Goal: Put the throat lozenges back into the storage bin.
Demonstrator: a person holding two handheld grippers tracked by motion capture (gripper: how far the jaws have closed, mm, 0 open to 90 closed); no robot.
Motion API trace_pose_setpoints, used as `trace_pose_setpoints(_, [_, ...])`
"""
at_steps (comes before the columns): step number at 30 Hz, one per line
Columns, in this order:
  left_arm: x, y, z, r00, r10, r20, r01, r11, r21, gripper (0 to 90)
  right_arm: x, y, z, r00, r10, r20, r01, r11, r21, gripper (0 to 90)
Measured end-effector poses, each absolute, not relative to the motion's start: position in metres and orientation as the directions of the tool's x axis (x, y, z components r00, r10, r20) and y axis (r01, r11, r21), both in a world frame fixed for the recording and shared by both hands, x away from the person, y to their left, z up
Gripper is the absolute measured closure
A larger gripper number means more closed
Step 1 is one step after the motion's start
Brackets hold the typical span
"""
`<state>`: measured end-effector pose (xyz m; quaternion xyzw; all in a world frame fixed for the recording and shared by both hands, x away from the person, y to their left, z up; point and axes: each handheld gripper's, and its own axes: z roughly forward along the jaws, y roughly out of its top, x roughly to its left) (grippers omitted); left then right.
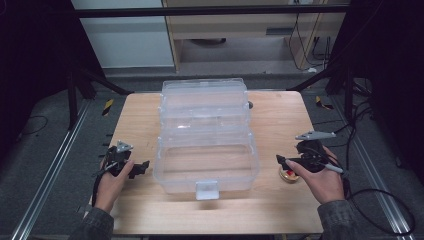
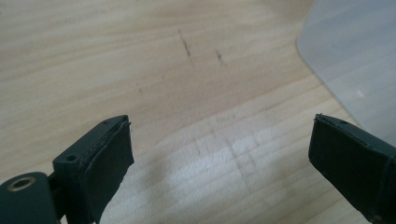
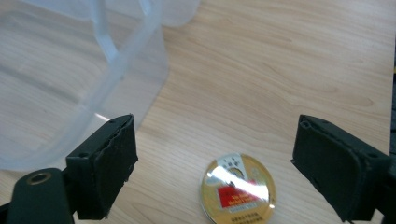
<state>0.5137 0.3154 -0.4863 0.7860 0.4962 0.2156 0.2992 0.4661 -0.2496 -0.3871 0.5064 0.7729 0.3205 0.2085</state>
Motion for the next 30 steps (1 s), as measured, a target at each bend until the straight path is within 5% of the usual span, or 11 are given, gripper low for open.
trace_pose_setpoints(30, [0.512,0.321,-0.508,0.434,0.901,0.017,0.628,-0.317,0.711,0.0,0.498,-0.273,-0.420,-0.416,0.909,-0.023,0.759,0.361,0.542,14.8])
